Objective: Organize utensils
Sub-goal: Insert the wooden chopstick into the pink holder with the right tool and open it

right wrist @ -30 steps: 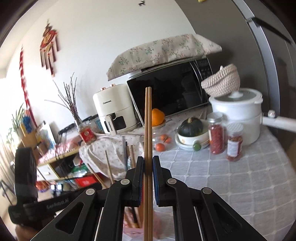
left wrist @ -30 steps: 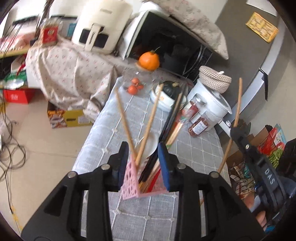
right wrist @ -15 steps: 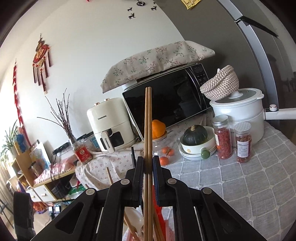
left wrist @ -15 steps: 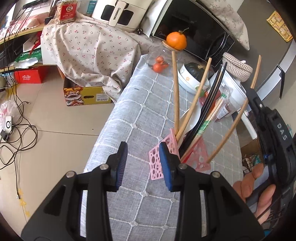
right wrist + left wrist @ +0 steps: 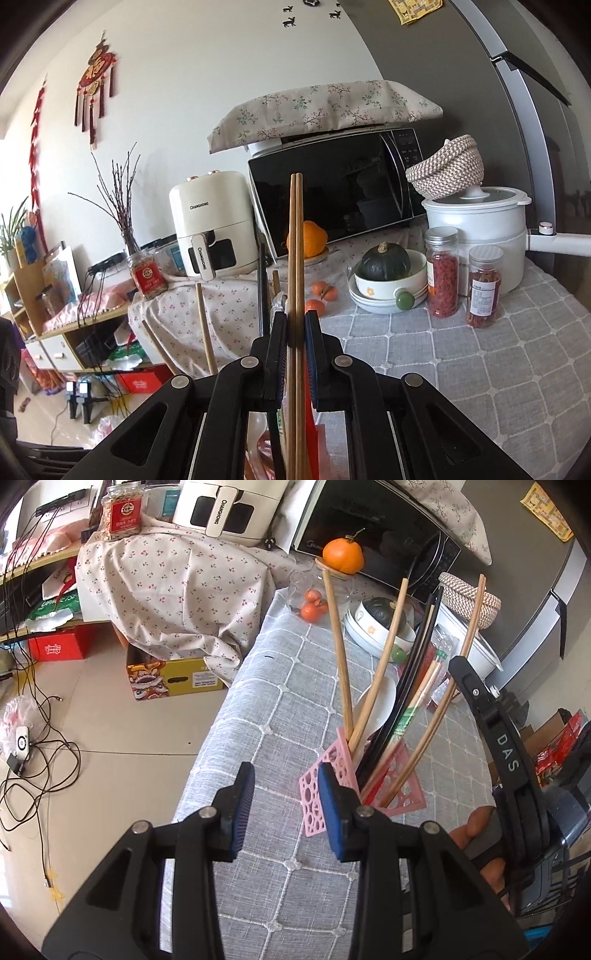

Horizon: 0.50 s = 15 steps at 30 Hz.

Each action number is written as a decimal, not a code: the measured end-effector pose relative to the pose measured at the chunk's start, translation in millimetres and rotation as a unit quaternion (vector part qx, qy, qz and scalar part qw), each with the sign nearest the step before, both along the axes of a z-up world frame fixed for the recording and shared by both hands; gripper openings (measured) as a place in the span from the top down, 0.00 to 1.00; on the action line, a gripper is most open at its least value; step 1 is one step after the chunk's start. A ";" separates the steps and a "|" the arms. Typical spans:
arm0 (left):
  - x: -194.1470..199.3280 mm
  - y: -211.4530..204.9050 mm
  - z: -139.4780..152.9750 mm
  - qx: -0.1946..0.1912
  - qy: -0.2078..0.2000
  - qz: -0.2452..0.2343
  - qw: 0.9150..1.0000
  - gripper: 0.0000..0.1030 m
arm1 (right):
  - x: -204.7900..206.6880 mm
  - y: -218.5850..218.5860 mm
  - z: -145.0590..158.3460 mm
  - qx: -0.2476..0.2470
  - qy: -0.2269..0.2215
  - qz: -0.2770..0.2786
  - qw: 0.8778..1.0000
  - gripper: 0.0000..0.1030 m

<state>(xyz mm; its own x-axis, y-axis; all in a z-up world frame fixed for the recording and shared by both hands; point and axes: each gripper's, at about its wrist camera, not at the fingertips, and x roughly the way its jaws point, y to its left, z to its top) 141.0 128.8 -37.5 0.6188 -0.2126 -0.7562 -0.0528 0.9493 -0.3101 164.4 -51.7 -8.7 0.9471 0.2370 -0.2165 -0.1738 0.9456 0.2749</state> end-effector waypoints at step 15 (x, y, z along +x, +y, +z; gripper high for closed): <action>-10.2 -15.4 8.1 0.033 -0.016 -0.013 0.999 0.58 | -19.0 -21.1 5.7 -0.007 0.064 0.020 0.998 0.74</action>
<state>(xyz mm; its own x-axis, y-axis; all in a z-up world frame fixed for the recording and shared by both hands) 130.8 113.4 -29.5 0.6371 -0.1793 -0.7497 -0.0184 0.9688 -0.2473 145.4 -72.8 -3.0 0.9013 0.2699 -0.3388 -0.1754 0.9425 0.2844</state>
